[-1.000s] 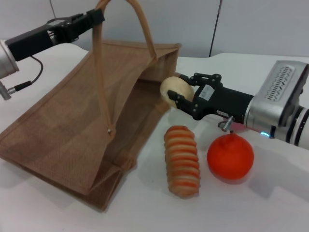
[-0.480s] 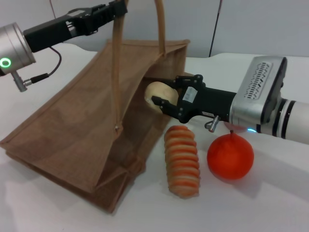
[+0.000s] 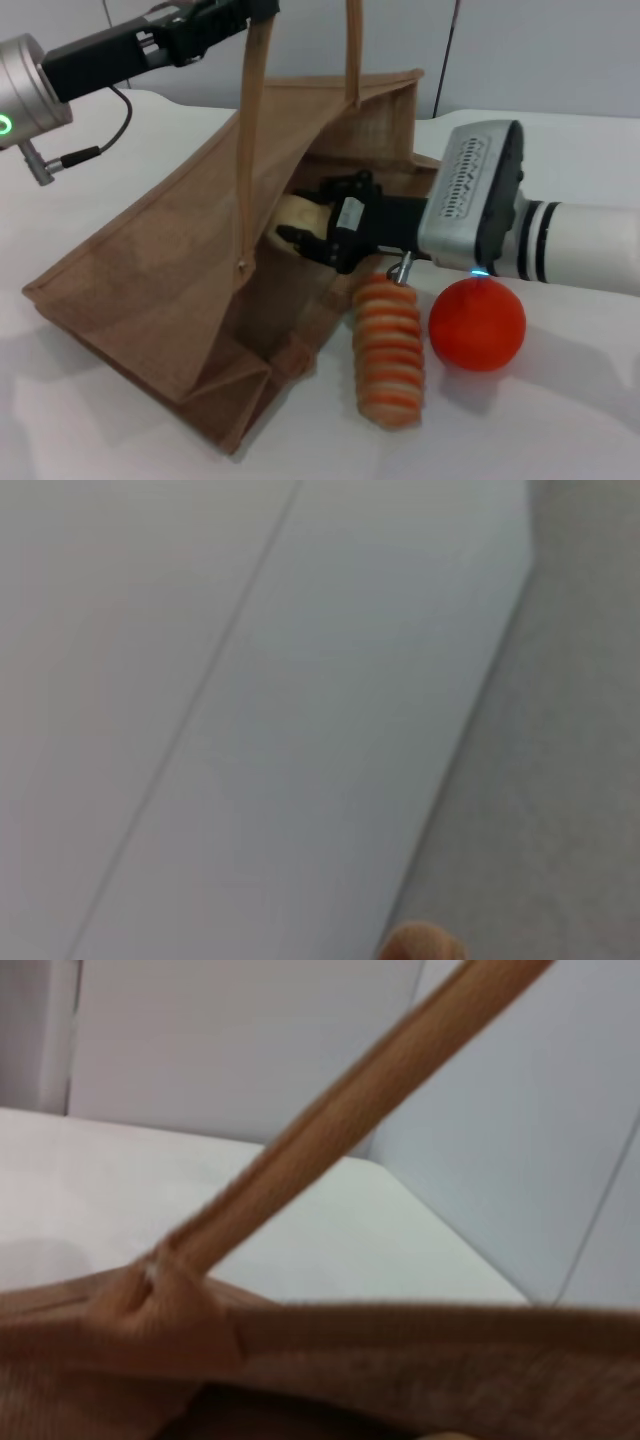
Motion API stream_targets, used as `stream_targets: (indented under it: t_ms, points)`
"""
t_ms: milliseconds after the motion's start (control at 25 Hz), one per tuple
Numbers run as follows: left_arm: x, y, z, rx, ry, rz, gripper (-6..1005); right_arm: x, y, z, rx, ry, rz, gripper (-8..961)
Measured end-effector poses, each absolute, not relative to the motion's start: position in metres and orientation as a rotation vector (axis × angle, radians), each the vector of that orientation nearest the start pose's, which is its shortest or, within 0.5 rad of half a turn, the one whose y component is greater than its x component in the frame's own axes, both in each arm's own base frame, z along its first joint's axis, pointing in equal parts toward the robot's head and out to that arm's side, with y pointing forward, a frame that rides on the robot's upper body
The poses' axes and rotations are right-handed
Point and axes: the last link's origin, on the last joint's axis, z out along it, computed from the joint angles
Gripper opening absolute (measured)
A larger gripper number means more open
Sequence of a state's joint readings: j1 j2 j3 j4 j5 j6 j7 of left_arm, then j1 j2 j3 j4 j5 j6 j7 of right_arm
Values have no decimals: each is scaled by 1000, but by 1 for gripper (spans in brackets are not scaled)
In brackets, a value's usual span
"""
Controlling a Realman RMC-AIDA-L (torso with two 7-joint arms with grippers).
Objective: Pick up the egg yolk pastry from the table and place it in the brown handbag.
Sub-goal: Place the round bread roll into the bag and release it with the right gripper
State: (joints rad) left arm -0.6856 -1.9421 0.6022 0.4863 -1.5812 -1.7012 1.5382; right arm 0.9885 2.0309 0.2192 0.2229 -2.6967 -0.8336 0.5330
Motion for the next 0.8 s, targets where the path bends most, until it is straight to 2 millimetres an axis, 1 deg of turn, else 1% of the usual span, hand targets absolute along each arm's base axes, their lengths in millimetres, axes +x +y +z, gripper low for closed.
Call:
stream_targets:
  t_ms: [280, 520, 680, 800]
  points:
    - [-194, 377, 85, -2476, -683, -1470, 115, 154, 387, -134, -2707, -128, 441, 439]
    - [-196, 375, 87, -2463, -685, -1477, 115, 153, 383, -138, -2697, -205, 442, 438]
    - [-199, 374, 89, -2447, -683, -1481, 115, 151, 381, -139, -2697, -219, 458, 438]
    - [-202, 375, 91, -2440, -690, -1475, 115, 152, 380, -138, -2694, -205, 469, 586]
